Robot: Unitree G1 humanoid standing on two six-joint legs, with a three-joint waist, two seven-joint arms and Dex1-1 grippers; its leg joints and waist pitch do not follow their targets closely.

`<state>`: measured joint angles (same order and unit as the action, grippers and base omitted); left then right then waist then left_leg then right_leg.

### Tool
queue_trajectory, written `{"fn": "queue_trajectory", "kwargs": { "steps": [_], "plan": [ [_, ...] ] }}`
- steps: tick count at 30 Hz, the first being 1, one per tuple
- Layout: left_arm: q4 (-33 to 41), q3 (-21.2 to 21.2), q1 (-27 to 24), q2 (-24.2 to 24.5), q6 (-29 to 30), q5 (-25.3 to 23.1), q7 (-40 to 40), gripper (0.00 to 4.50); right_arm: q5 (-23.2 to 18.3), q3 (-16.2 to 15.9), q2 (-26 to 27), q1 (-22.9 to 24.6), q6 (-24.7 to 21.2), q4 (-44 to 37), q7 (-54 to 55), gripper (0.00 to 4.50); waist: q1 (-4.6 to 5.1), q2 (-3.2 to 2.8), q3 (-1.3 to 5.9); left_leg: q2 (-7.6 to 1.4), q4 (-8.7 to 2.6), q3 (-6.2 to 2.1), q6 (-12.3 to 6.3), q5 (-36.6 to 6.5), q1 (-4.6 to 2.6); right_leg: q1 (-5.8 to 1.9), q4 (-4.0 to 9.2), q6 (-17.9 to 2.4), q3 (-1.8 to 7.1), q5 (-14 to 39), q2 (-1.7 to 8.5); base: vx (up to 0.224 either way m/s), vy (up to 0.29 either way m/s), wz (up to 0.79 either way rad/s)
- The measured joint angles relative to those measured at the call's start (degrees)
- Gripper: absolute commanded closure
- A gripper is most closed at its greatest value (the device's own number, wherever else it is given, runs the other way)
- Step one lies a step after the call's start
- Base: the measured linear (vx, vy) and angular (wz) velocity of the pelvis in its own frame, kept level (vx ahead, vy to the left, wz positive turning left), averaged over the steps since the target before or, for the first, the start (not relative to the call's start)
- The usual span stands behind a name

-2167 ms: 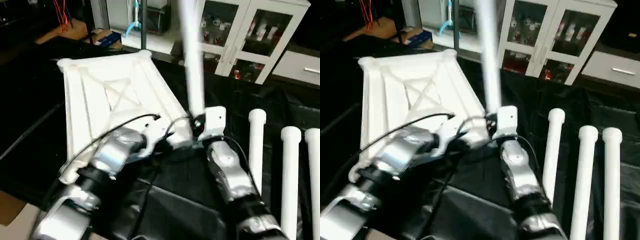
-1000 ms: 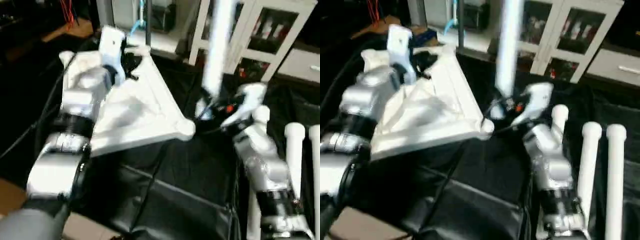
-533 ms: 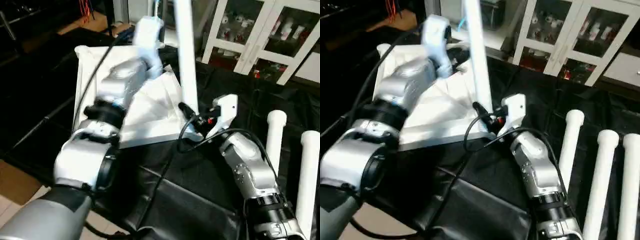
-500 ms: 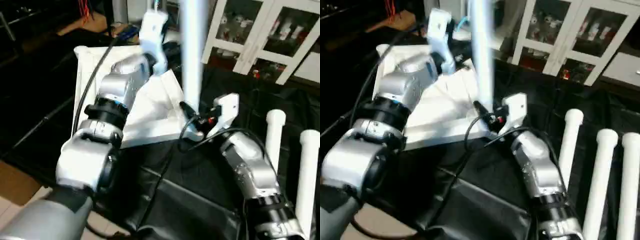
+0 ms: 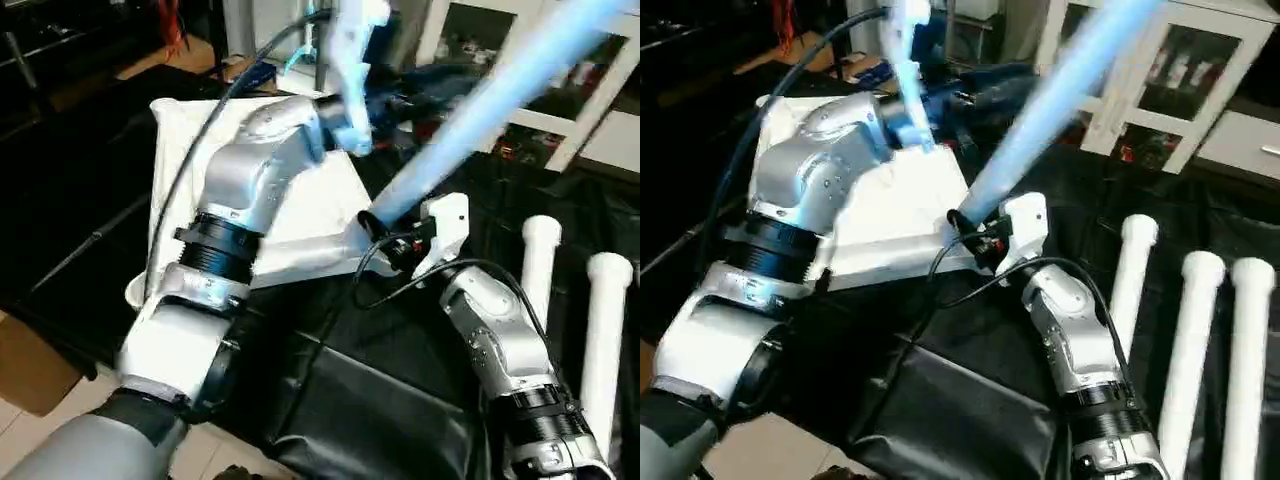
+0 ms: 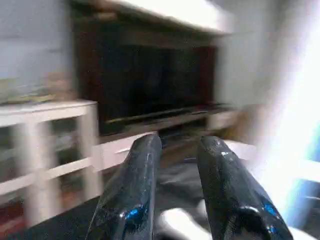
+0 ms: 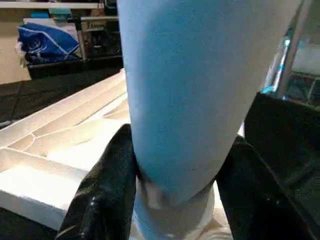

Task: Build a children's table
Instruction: Insert table leg to table base

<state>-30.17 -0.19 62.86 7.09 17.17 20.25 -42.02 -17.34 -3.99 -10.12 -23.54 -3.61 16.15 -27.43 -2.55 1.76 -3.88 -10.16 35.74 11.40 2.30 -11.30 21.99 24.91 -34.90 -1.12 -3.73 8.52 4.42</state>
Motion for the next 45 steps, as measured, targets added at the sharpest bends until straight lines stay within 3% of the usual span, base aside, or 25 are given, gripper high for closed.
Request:
{"fn": "queue_trajectory", "kwargs": {
  "steps": [4,7,8,10,14,19,30,32,35,37,41,42,45],
  "plan": [
    [-0.3,1.0,-1.3,6.2,-2.0,-2.9,2.2,3.03,-0.1,1.6,-1.6,-1.6,-0.1,1.4,-0.4,2.64,0.27,0.01,0.0,-0.02,0.0,-0.05,0.01,0.0,0.04,-0.01,-0.03,0.0,-0.04,0.0,0.0,0.0,0.0,0.0],
    [-0.3,-5.1,-7.7,13.3,-5.6,-10.4,-2.5,3.03,-0.6,3.3,-3.3,-6.1,-1.8,5.9,-2.0,2.64,0.75,-0.18,0.12,0.01,0.0,-0.02,0.01,0.0,0.02,0.0,-0.02,-0.2,0.03,-0.1,0.0,0.0,0.0,0.0],
    [-1.1,-6.3,-10.0,14.0,-5.8,-11.9,-3.7,2.75,-0.6,4.1,-4.4,-7.0,-2.3,7.3,-2.6,2.64,0.67,-0.14,0.09,0.01,0.0,-0.02,0.0,0.0,0.07,0.01,-0.01,-0.1,0.03,-0.1,0.0,0.0,0.0,0.0],
    [-2.9,-8.9,-14.5,14.9,-5.8,-14.3,-5.9,2.69,-0.5,5.0,-5.9,-8.8,-2.2,10.7,-3.4,2.64,0.26,-0.02,0.02,0.0,0.0,-0.02,-0.32,0.1,0.27,0.12,0.03,-0.1,0.0,0.0,0.0,0.0,0.0,0.0],
    [-3.1,-14.0,-18.5,14.4,-6.2,-15.6,-9.8,2.25,-0.6,5.7,-6.2,-10.3,-2.1,15.8,-4.0,2.64,-0.37,-0.02,0.02,0.01,0.0,0.07,-0.53,0.0,0.37,0.2,0.07,-0.3,0.01,0.0,0.05,0.0,0.0,0.0],
    [-4.0,-15.6,-19.5,11.4,-8.2,-15.4,-10.3,1.85,-0.6,5.8,-6.6,-10.3,-2.1,16.1,-5.4,2.64,-0.46,-0.03,0.02,0.01,0.01,0.11,-0.44,0.1,0.1,0.04,-0.02,-0.3,0.03,0.0,0.08,0.0,0.0,0.0],
    [-15.6,-17.9,-18.5,9.0,-13.1,-20.1,-9.0,0.96,-0.7,5.8,-8.1,-8.2,-3.6,11.1,-8.8,2.64,0.82,-0.19,0.09,0.0,0.01,0.05,-0.1,0.1,0.03,0.0,-0.05,-0.3,0.01,-0.2,0.06,0.0,0.0,0.0],
    [-16.7,-18.0,-17.8,9.1,-13.4,-20.5,-8.7,1.44,-0.7,5.8,-8.1,-8.0,-3.8,11.0,-9.0,2.64,0.77,-0.22,0.1,0.0,0.01,0.05,-0.1,0.1,0.05,0.0,-0.04,-0.3,0.01,-0.2,0.07,0.0,0.0,0.0],
    [-18.7,-18.0,-17.2,9.0,-13.6,-21.0,-7.9,1.34,-0.8,5.8,-8.1,-8.0,-4.5,10.1,-9.3,2.64,0.76,-0.27,0.13,0.01,0.01,0.07,-0.11,0.1,0.05,0.0,-0.01,-0.3,0.03,-0.2,0.07,0.0,0.0,0.0],
    [-20.0,-17.5,-17.1,8.8,-13.9,-21.2,-7.8,1.89,-0.8,5.8,-8.2,-7.9,-4.8,9.5,-9.4,2.64,0.76,-0.27,0.13,0.01,0.01,0.07,-0.12,0.1,0.06,0.0,0.01,-0.3,0.02,-0.2,0.06,0.0,0.0,0.0],
    [-20.8,-16.9,-16.8,8.3,-14.1,-21.1,-9.6,1.8,-0.8,5.8,-8.5,-7.7,-5.4,8.7,-10.1,2.64,0.7,-0.27,0.13,0.01,0.01,0.07,-0.12,0.1,0.06,-0.01,0.02,-0.3,0.03,-0.2,0.07,0.0,0.0,0.0],
    [-20.8,-16.8,-16.8,8.3,-14.1,-21.1,-10.0,2.26,-0.8,5.8,-8.5,-7.6,-5.6,8.7,-10.1,2.64,0.68,-0.27,0.13,0.01,0.02,0.07,-0.12,0.1,0.06,-0.01,0.01,-0.3,0.02,-0.2,0.07,0.0,0.0,0.0],
    [-20.8,-16.9,-16.8,8.3,-14.1,-21.1,-10.3,2.34,-0.8,5.8,-8.5,-7.6,-5.9,8.7,-10.5,2.64,0.68,-0.27,0.13,0.01,0.02,0.07,-0.12,0.1,0.05,-0.01,0.01,-0.3,0.02,-0.2,0.07,0.0,0.0,0.0]
  ]
}}
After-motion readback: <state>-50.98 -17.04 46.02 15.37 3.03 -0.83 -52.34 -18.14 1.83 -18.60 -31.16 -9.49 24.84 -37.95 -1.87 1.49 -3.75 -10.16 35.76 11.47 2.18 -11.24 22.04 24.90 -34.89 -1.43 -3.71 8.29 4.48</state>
